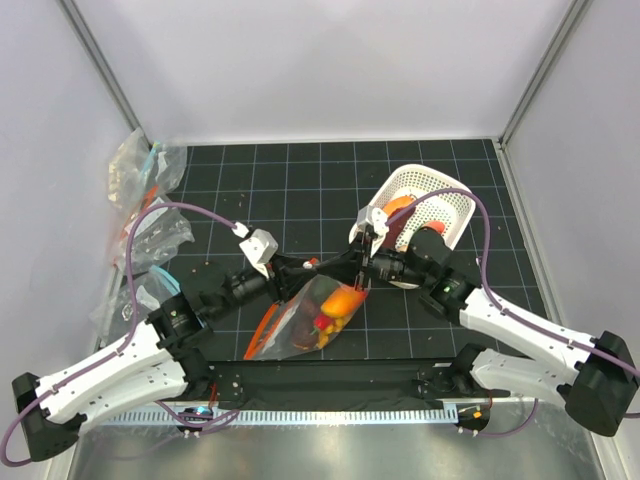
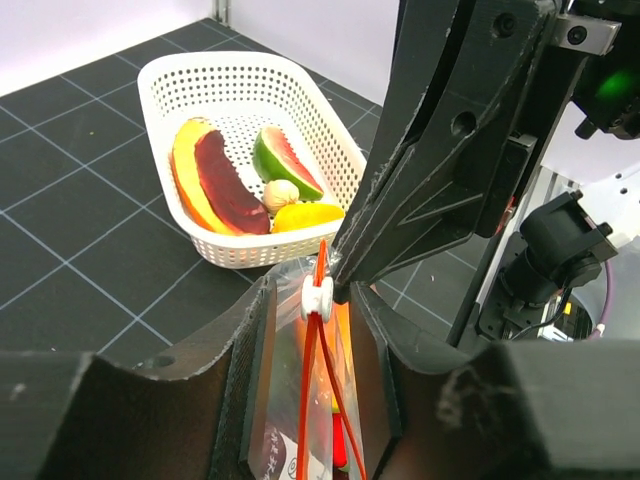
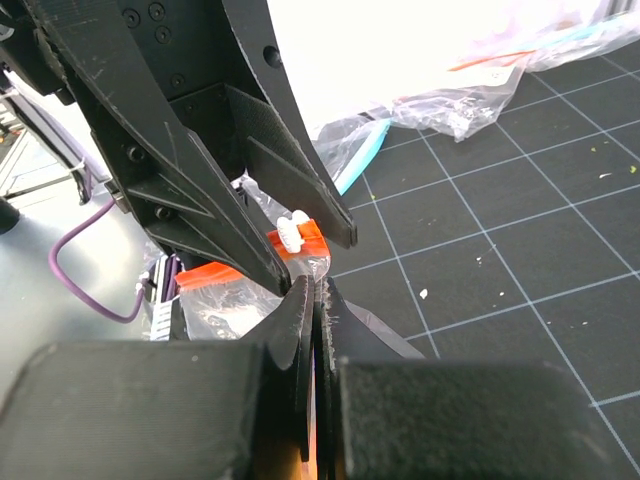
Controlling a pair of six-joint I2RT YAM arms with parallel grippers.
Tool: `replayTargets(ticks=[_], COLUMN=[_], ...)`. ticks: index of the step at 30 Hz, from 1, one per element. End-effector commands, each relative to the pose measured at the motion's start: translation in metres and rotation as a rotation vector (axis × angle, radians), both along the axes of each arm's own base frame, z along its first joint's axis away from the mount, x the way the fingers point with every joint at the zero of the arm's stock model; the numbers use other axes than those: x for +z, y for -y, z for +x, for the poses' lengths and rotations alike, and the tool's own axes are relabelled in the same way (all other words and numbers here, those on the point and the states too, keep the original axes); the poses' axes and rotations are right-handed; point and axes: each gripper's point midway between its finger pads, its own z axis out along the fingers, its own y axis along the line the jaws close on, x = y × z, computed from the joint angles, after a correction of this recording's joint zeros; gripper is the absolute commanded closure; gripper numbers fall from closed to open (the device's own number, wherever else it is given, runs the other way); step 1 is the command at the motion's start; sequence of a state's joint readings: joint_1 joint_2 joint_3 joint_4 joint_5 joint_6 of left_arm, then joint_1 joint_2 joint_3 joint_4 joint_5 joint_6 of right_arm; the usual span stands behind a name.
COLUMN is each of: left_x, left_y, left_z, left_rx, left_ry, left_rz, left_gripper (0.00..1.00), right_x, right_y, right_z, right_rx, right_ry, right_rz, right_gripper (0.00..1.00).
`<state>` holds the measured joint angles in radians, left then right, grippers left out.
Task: Place the food in the zip-top bag and seal the zipper
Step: Zip the zipper food storage bag at the center of the board.
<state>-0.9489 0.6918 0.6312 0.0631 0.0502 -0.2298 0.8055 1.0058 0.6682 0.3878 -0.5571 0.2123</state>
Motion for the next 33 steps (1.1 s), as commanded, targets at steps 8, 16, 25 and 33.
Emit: replayTargets(ticks=[8,16,25,33], left_x=[0.015,0.012,0.001,-0.001], left_y=[0.005,0.007,0.020,0.021], left_z=[-0.002,-0.004,-0.005,-0.005], left_rx=[-0.028,-0.044,-0.088,-0.092], left_ry=[0.041,0.030,-0.016,-0.023], left_rz=[-0.033,-0.027,0.018,0.025], left_gripper=[0.95,1.00,1.00,1.00], right_x=[0.033,0.043,0.058,0.059], right_y=[-0.001,0.019,0.061,0.113], right_z=[0.001,0.018,0.043,0.067], right_rx=[-0.012,-0.183,-0.456,-0.755], right_ry=[0.076,0.089,0.090,0.049], right_rz=[0.063,0.114,0.208,0.301], right_gripper=[0.99,0.99,0.99,0.99])
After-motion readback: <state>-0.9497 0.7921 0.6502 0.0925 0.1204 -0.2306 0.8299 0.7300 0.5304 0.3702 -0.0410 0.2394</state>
